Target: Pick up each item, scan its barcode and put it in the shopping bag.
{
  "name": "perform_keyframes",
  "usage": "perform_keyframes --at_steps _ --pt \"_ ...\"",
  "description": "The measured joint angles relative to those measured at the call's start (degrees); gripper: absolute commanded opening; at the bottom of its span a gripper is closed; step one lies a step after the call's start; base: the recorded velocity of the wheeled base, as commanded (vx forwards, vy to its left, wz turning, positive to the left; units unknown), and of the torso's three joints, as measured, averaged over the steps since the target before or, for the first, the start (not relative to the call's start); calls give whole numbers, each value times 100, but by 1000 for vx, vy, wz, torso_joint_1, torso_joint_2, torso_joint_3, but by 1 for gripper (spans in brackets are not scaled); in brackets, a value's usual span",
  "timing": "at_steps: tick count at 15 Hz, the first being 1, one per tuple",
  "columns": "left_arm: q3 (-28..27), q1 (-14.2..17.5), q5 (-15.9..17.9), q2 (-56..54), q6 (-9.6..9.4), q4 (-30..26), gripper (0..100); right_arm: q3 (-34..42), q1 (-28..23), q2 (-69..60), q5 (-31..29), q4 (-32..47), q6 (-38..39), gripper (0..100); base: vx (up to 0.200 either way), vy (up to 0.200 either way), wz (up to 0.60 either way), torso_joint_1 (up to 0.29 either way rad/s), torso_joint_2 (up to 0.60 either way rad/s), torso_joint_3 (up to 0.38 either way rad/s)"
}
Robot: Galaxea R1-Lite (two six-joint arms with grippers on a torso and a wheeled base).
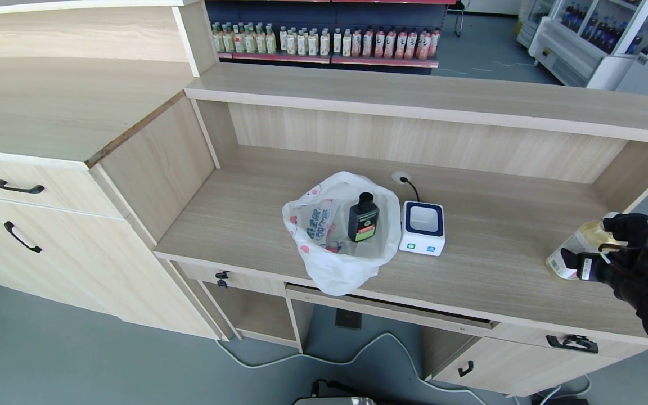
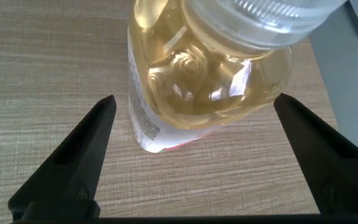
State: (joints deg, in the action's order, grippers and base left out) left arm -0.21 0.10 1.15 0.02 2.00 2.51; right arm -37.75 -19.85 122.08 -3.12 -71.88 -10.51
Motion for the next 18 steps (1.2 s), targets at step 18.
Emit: perform_keyframes --at_steps 18 --pt "2 -2 0 0 -1 2 100 -763 111 778 602 -306 77 100 0 0 0 0 0 0"
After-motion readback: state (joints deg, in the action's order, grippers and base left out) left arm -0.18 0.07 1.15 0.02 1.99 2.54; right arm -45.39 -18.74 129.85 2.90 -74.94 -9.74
